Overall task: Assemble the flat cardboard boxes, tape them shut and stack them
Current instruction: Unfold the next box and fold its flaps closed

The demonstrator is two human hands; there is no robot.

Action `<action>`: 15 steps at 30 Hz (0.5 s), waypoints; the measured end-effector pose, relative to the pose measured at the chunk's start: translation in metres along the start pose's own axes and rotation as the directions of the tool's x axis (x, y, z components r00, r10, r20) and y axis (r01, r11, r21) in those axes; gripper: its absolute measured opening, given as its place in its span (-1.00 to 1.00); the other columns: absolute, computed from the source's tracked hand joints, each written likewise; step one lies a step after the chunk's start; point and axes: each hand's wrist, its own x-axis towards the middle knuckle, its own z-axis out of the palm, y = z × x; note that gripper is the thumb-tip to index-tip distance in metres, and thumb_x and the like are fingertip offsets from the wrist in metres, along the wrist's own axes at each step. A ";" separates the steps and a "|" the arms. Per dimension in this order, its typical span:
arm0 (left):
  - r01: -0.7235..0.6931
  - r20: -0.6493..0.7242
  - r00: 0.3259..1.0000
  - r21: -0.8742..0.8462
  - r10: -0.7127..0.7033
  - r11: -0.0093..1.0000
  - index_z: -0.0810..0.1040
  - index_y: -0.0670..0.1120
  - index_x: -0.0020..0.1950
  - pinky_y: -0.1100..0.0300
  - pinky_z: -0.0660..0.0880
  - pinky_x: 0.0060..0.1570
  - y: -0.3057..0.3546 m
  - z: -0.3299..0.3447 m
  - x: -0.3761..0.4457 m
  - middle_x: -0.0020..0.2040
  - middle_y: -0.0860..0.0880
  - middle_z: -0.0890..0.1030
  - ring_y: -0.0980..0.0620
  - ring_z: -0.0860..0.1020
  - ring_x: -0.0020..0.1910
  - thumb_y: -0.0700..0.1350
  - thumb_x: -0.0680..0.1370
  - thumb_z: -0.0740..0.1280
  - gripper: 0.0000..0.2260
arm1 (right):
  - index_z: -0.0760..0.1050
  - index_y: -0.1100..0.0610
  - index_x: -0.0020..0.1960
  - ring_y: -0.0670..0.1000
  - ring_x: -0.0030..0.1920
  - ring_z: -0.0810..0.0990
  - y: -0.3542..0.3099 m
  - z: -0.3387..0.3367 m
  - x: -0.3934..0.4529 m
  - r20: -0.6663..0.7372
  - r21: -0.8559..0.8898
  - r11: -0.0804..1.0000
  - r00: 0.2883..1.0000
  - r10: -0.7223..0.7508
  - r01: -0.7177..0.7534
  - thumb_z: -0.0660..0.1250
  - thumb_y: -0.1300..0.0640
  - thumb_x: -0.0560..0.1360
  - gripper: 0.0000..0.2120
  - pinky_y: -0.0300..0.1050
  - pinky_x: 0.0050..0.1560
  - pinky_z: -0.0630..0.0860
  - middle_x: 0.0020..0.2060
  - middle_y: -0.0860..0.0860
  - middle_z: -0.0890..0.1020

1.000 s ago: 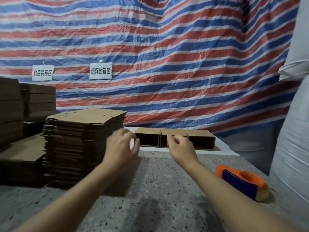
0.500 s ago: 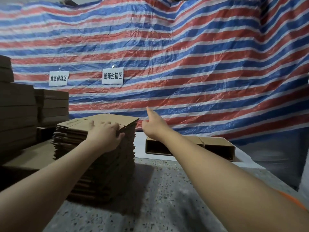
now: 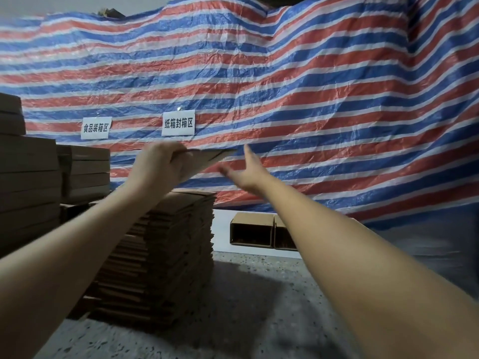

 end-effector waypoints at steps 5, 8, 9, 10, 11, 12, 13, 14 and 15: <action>-0.013 -0.075 0.997 -0.165 0.000 0.986 0.70 -0.12 0.07 0.18 0.40 -0.15 0.035 -0.024 0.038 -0.09 -0.07 0.67 -0.02 0.57 -0.10 -0.13 0.59 0.36 -0.85 | -0.17 -0.01 0.65 0.24 0.61 0.03 -0.013 -0.051 0.012 -0.263 0.479 0.878 0.951 0.160 -0.015 0.09 -0.45 0.53 -0.09 0.33 0.51 0.13 0.65 0.05 -0.06; 0.057 -0.014 0.998 -0.329 -0.065 0.942 0.67 -0.01 0.12 0.20 0.46 -0.21 0.051 -0.030 0.049 -0.06 0.02 0.64 0.06 0.56 -0.12 -0.01 0.59 0.36 -0.83 | 0.00 0.07 0.64 0.21 0.55 0.23 -0.008 -0.088 0.016 -0.393 0.569 0.823 0.883 0.255 0.015 0.07 -0.40 0.58 -0.18 0.15 0.36 0.33 0.62 0.08 0.13; 0.084 0.032 0.996 -0.388 -0.078 0.918 0.66 0.02 0.13 0.21 0.46 -0.23 0.056 -0.031 0.051 -0.06 0.05 0.64 0.10 0.56 -0.13 0.03 0.59 0.36 -0.82 | 0.12 0.08 0.60 0.18 0.46 0.37 -0.005 -0.100 0.014 -0.406 0.587 0.809 0.869 0.282 0.011 0.07 -0.40 0.58 -0.22 0.03 0.21 0.42 0.55 0.08 0.28; 0.116 0.078 0.993 -0.439 -0.091 0.891 0.64 0.06 0.13 0.23 0.47 -0.23 0.060 -0.031 0.053 -0.05 0.08 0.64 0.14 0.56 -0.13 0.06 0.58 0.35 -0.82 | 0.27 0.09 0.53 0.11 0.30 0.52 -0.002 -0.109 0.009 -0.405 0.601 0.799 0.862 0.304 0.001 0.08 -0.40 0.58 -0.28 -0.08 0.06 0.45 0.43 0.07 0.45; 0.153 0.116 0.987 -0.484 -0.110 0.861 0.63 0.08 0.12 0.22 0.49 -0.18 0.064 -0.030 0.054 -0.04 0.10 0.64 0.15 0.57 -0.10 0.09 0.58 0.35 -0.82 | 0.40 0.09 0.42 0.03 0.13 0.59 0.000 -0.118 0.003 -0.405 0.610 0.792 0.857 0.320 -0.007 0.12 -0.38 0.57 -0.35 -0.15 -0.08 0.47 0.24 0.03 0.58; 0.190 0.142 0.981 -0.523 -0.135 0.831 0.62 0.09 0.10 0.19 0.53 -0.12 0.068 -0.027 0.055 -0.03 0.10 0.65 0.13 0.58 -0.06 0.10 0.58 0.34 -0.83 | 0.49 0.08 0.30 -0.01 0.01 0.62 0.003 -0.126 -0.003 -0.413 0.612 0.790 0.850 0.328 -0.007 0.16 -0.34 0.55 -0.42 -0.16 -0.20 0.45 0.06 -0.01 0.64; 0.225 0.158 0.974 -0.558 -0.165 0.799 0.62 0.09 0.07 0.16 0.55 -0.07 0.072 -0.024 0.057 -0.04 0.09 0.65 0.12 0.59 -0.05 0.11 0.57 0.35 -0.84 | 0.53 0.09 0.21 -0.01 -0.04 0.64 0.006 -0.132 -0.009 -0.430 0.606 0.796 0.841 0.329 -0.002 0.20 -0.30 0.53 -0.48 -0.14 -0.24 0.47 -0.06 -0.03 0.65; 0.258 0.170 0.966 -0.591 -0.195 0.764 0.62 0.07 0.03 0.15 0.55 -0.05 0.075 -0.019 0.059 -0.06 0.07 0.65 0.11 0.60 -0.06 0.11 0.56 0.36 -0.85 | 0.56 0.10 0.13 0.01 -0.06 0.65 0.009 -0.138 -0.014 -0.452 0.590 0.807 0.831 0.325 0.005 0.22 -0.27 0.50 -0.52 -0.12 -0.21 0.51 -0.14 -0.02 0.64; 0.290 0.183 0.957 -0.625 -0.225 0.725 0.62 0.06 -0.01 0.15 0.55 -0.05 0.079 -0.014 0.060 -0.09 0.06 0.65 0.11 0.60 -0.08 0.11 0.55 0.38 -0.85 | 0.57 0.10 0.07 0.01 -0.09 0.66 0.012 -0.143 -0.019 -0.473 0.577 0.817 0.822 0.316 0.018 0.24 -0.25 0.48 -0.56 -0.11 -0.18 0.54 -0.18 -0.02 0.63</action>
